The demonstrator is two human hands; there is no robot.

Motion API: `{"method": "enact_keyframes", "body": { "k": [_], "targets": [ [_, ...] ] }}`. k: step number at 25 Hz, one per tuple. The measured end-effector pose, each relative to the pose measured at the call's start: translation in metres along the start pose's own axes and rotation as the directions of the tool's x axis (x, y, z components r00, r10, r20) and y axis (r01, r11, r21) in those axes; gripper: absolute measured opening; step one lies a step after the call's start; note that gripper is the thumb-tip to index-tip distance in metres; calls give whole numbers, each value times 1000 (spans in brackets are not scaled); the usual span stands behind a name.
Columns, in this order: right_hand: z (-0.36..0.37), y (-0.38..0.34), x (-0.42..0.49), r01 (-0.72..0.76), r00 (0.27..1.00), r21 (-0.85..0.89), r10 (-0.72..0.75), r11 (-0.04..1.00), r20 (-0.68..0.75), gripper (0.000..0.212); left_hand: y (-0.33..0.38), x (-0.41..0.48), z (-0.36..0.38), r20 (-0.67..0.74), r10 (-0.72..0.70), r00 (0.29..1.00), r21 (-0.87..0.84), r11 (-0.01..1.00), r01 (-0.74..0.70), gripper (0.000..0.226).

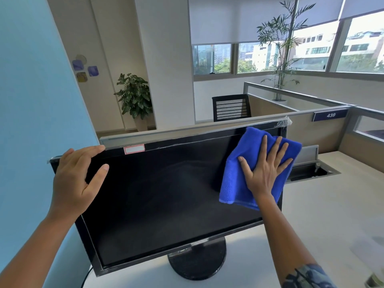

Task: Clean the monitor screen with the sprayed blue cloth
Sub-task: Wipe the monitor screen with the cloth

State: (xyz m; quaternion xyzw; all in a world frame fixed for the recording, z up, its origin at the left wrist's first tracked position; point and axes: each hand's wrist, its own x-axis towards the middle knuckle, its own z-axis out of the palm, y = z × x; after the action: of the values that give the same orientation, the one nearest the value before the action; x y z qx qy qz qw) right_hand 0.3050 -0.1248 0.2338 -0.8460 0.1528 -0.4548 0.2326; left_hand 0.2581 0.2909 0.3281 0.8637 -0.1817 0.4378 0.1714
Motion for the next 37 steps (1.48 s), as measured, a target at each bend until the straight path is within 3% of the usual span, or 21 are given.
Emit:
{"method": "enact_keyframes", "body": {
  "k": [4, 9, 12, 15, 22, 27, 31, 35, 37],
  "targets": [
    [20, 29, -57, -97, 992, 4, 96, 995, 87, 89, 1, -1, 3, -13, -1, 1000, 7, 1000, 1, 45],
    [39, 46, -123, -345, 933, 72, 334, 936, 133, 88, 4, -2, 1, -34, 13, 999, -2, 1000, -13, 45],
    [42, 31, -125, -443, 895, 148, 427, 884, 125, 85, 5, -3, 1, -38, 11, 999, -7, 1000, -11, 46],
    [43, -3, -114, -453, 892, 210, 438, 867, 112, 96, 5, -3, 1, -49, 6, 999, -19, 1000, -7, 45],
    [41, -104, -93, -205, 979, 220, 201, 954, 44, 92, 3, -3, 2, -57, 19, 998, -38, 999, -21, 44],
    [43, -181, -105, 177, 983, 146, -182, 973, 20, 91, 1, -3, 2, -41, 26, 999, -21, 999, -27, 45],
    [55, -225, -146, 515, 848, 148, -527, 844, 55, 80, 0, -2, 0, -14, 61, 998, -19, 998, -61, 45],
    [69, -244, -196, 764, 600, 180, -785, 619, 155, 63, -2, -2, -5, 22, 65, 998, -24, 998, -65, 45],
    [76, -241, -222, 818, 509, 183, -834, 546, 213, 60, -3, -4, -6, 46, 54, 997, -32, 998, -53, 45]
  ]
}}
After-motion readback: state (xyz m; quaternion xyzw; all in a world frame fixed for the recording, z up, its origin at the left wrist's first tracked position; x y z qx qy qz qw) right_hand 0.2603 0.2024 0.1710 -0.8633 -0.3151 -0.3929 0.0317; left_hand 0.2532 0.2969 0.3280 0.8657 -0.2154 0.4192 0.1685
